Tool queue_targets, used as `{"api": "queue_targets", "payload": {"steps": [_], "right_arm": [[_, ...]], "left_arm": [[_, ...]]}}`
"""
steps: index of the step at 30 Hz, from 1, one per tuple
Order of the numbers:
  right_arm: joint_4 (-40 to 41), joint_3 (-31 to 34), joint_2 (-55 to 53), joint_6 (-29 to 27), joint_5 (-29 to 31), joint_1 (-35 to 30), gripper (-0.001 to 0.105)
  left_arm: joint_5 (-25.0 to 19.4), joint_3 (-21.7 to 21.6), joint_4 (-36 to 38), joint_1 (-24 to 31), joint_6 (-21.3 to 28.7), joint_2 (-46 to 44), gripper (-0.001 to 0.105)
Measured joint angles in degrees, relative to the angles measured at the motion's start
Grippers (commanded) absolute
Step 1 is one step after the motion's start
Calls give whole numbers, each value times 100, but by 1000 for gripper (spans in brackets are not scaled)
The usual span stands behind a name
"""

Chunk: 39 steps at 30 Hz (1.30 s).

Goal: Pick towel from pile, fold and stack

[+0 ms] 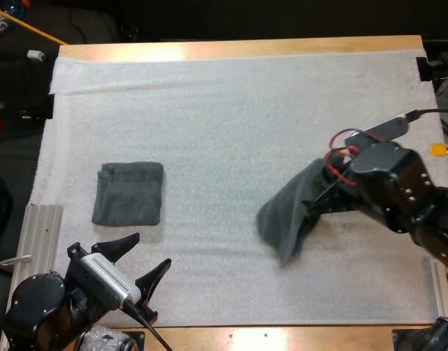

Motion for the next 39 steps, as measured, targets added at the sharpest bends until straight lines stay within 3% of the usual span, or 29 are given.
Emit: {"api": "queue_targets", "payload": {"steps": [6,19,22,27,29,33,39], "right_arm": [[-284,-1,706,101,-17,15,0],[-2686,-1,2091,154,-71,-1,0],[-2835,-1,2106,168,67,-6,17],[-2868,-1,2106,168,76,-92,69],[-2868,-1,2106,168,131,-137,72],[-2773,-1,2106,168,322,-161,68],[-1978,-1,2046,168,324,-159,64]], "left_arm": [[0,0,0,0,0,0,61],[0,0,0,0,0,0,61],[0,0,0,0,0,0,61],[0,0,0,0,0,0,61],[0,0,0,0,0,0,61],[0,0,0,0,0,0,61],[0,0,0,0,0,0,61]]}}
